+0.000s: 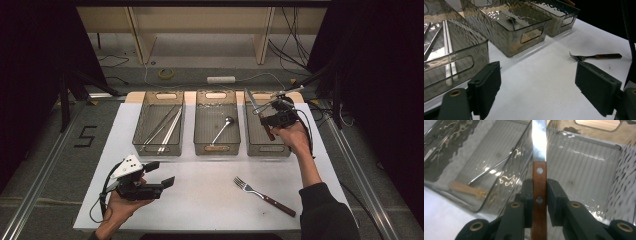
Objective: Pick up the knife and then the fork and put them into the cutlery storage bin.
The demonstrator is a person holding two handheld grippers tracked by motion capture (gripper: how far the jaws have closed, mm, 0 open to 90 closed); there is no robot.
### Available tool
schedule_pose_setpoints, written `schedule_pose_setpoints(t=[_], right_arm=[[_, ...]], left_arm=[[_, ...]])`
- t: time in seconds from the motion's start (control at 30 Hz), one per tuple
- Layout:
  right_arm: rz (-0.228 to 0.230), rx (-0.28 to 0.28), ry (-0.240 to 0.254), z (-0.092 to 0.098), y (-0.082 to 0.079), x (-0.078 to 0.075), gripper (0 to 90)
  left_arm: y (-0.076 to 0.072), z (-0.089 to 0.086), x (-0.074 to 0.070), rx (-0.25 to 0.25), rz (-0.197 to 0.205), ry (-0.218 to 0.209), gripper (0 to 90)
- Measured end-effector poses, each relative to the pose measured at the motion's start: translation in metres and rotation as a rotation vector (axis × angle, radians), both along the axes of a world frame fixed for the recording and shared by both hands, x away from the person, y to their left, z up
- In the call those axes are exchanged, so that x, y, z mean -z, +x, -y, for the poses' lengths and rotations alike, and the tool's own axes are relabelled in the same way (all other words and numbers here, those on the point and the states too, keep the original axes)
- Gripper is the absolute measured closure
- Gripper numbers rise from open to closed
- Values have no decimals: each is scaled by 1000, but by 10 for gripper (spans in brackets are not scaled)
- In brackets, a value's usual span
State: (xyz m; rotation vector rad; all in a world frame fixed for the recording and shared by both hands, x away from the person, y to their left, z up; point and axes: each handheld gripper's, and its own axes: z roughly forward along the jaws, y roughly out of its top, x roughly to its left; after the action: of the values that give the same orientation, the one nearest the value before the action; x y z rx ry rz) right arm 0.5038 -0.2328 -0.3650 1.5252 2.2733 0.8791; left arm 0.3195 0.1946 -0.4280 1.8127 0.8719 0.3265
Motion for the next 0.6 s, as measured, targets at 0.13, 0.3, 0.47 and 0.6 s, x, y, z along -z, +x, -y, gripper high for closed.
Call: schedule_pose_setpoints(t=[0.13,0.3,0.47,0.6], right_arm=[[-8,20,-4,-2,6,4,772],[-19,57,-14,-2,13,11,772],[-34,82,-22,-2,18,16,772],[-39,99,-24,-4,19,21,772]], left_arm=[[0,0,0,1,1,0,203],[0,0,0,-1,0,-3,203],[0,0,0,3,1,0,203],[0,0,0,0,2,0,203]])
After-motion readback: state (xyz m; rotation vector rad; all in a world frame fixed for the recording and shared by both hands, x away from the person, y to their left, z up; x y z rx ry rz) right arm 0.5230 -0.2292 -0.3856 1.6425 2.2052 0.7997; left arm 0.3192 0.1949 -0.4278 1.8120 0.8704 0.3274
